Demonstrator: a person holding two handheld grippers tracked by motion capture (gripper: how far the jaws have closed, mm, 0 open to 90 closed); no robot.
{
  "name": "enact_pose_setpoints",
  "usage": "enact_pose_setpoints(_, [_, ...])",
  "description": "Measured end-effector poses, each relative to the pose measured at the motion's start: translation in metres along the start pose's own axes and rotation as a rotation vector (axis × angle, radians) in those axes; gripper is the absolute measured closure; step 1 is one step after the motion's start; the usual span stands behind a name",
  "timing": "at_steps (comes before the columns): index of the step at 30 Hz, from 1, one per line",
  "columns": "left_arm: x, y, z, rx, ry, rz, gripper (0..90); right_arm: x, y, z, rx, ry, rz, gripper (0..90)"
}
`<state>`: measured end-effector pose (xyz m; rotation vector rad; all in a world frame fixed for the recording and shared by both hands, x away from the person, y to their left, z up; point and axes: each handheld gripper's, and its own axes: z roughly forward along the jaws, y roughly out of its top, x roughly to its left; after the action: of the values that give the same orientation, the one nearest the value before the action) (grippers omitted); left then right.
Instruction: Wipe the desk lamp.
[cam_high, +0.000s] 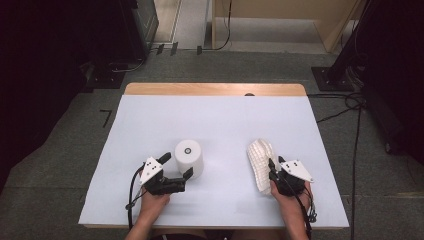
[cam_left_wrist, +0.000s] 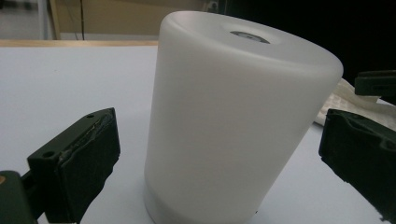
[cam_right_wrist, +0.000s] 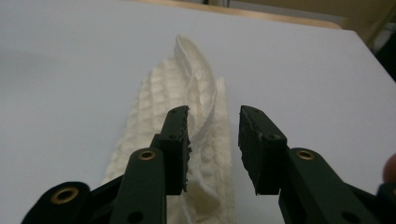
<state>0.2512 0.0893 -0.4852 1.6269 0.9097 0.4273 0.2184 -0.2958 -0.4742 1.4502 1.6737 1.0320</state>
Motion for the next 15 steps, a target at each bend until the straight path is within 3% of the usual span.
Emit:
enact_pose_setpoints(3, [0.000,0.000,0.000,0.000,0.002,-0.001,0.0,0.000,0.001,-0.002,-0.034,0.011,0.001,68.0])
enact_pose_setpoints(7, [0.000,0.000,0.000,0.001,0.001,0.000,0.0,0.006,0.001,0.002,-0.009,0.007,-0.098,77.4])
enact_pose_setpoints(9, [0.000,0.000,0.000,0.001,0.003,0.000,0.0,0.006,-0.001,0.005,-0.002,0.012,-0.107,77.5])
enact_pose_setpoints(11, [0.000,0.000,0.000,0.002,0.002,0.000,0.0,0.005,-0.002,0.006,-0.006,0.030,-0.102,72.3])
enact_pose_setpoints(13, [0.000,0.000,0.000,0.001,0.001,-0.002,0.0,0.003,-0.003,0.010,0.025,0.063,-0.084,56.5])
enact_pose_setpoints(15, [0.000,0.000,0.000,0.001,0.000,-0.002,0.0,0.002,-0.006,0.016,0.080,0.035,-0.066,46.4])
